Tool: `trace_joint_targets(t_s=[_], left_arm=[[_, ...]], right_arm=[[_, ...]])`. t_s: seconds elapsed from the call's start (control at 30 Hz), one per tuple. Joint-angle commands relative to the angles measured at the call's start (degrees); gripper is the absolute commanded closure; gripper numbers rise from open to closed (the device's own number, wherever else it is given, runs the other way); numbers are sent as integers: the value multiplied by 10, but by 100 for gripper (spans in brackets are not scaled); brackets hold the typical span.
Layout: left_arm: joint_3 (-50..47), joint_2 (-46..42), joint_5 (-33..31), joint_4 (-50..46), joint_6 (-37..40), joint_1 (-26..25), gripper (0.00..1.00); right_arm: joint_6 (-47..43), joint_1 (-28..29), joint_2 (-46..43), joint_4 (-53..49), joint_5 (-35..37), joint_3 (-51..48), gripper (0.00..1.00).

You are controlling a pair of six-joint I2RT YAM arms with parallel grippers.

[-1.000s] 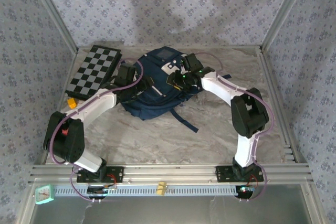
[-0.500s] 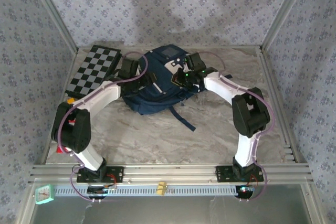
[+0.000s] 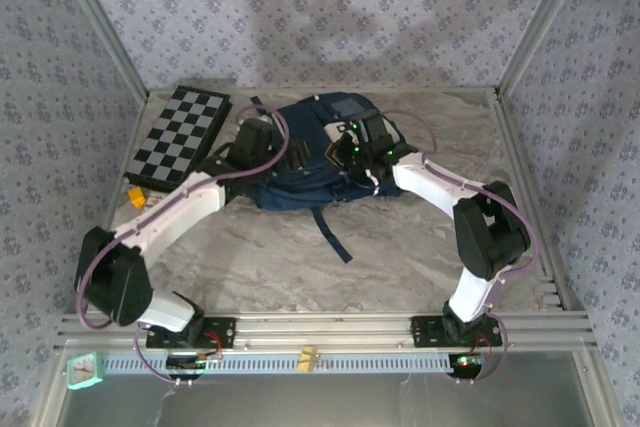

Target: Pack the student bag

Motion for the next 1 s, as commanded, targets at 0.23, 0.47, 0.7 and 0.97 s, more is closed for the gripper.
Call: trace_joint_targets(t_s=[0.23, 0.47, 0.7, 0.97], left_arm=[[26, 73, -121, -32, -36, -83, 0], [67, 129, -138, -25, -51, -89, 0], [101, 173, -230, -59, -124, -89, 0], [72, 155, -254, -79, -159, -87, 9]], right_arm=[[44, 7, -24, 63, 7, -3, 100], [40, 13, -21, 64, 13, -1, 100], [57, 14, -21, 90, 7, -14, 100], [53, 10, -27, 87, 10, -9, 100]])
